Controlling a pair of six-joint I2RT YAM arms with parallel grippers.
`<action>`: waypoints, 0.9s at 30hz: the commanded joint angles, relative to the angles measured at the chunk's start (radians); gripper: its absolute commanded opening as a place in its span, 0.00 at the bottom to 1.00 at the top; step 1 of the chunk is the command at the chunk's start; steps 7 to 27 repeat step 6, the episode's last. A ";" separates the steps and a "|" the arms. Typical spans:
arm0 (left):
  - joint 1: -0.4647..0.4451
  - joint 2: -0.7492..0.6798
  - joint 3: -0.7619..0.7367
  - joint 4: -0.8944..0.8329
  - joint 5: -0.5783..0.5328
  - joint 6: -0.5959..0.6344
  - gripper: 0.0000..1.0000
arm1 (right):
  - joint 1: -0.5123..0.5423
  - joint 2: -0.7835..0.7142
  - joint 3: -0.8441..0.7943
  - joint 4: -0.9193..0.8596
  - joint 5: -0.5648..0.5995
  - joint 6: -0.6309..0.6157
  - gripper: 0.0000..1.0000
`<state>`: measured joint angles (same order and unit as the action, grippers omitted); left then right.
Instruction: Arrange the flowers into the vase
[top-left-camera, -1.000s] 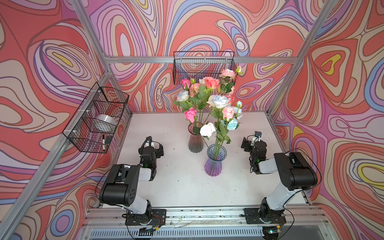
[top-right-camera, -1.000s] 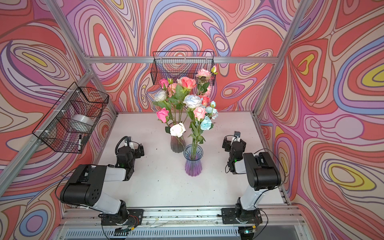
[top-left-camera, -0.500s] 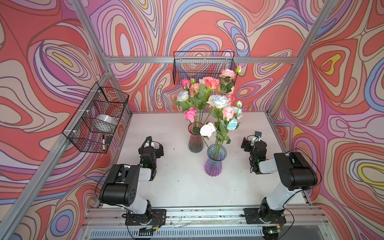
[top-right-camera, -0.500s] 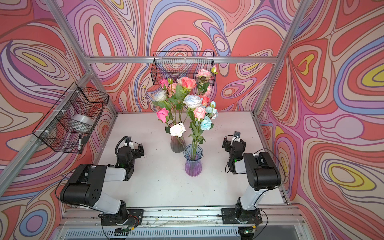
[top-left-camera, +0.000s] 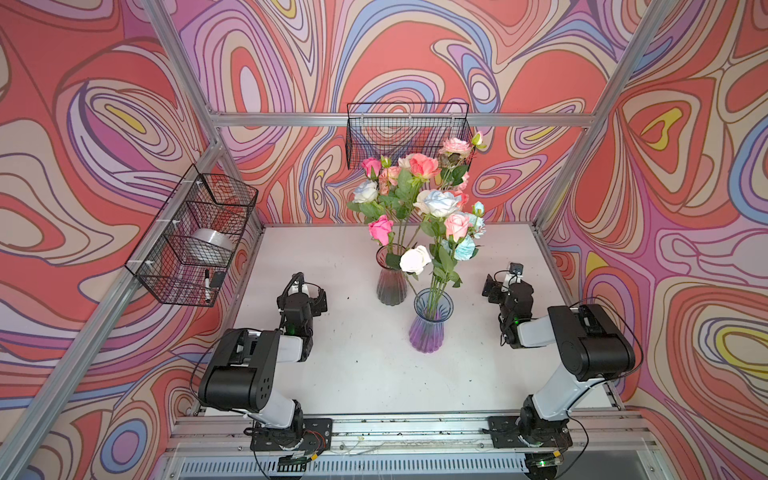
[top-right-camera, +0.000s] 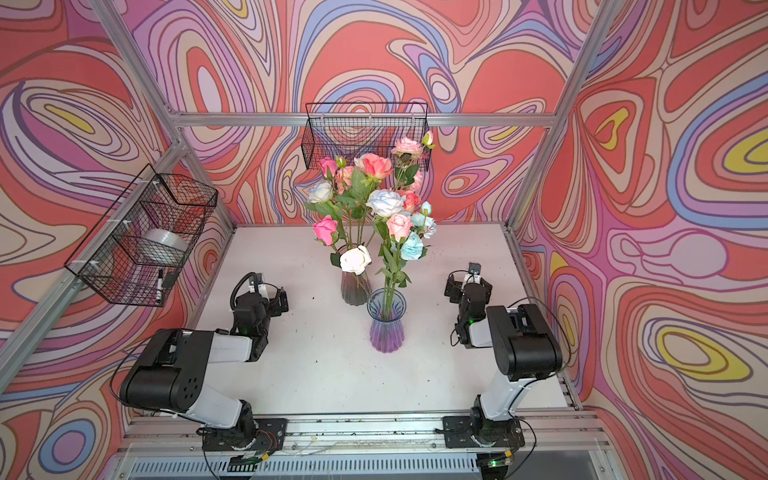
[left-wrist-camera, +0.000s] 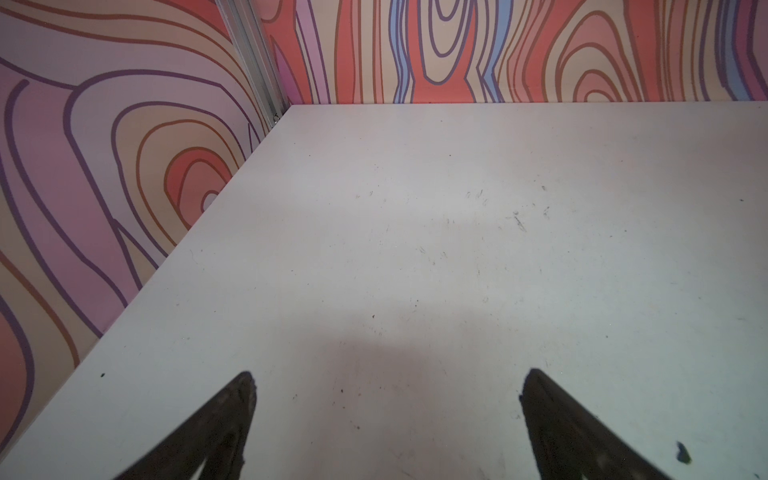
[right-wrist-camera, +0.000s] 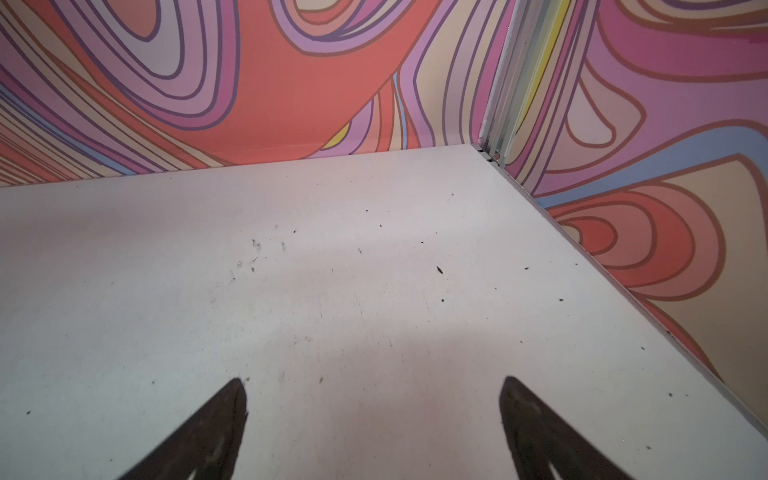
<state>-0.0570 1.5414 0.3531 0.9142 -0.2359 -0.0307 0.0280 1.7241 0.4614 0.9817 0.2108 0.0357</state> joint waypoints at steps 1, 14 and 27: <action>0.005 0.005 0.010 0.009 -0.009 -0.005 1.00 | 0.001 -0.004 0.014 -0.030 -0.036 0.003 0.98; 0.005 0.004 0.010 0.009 -0.011 -0.005 1.00 | -0.001 -0.010 -0.001 -0.002 -0.030 -0.001 0.98; 0.005 0.004 0.010 0.009 -0.011 -0.005 1.00 | -0.001 -0.010 -0.001 -0.002 -0.030 -0.001 0.98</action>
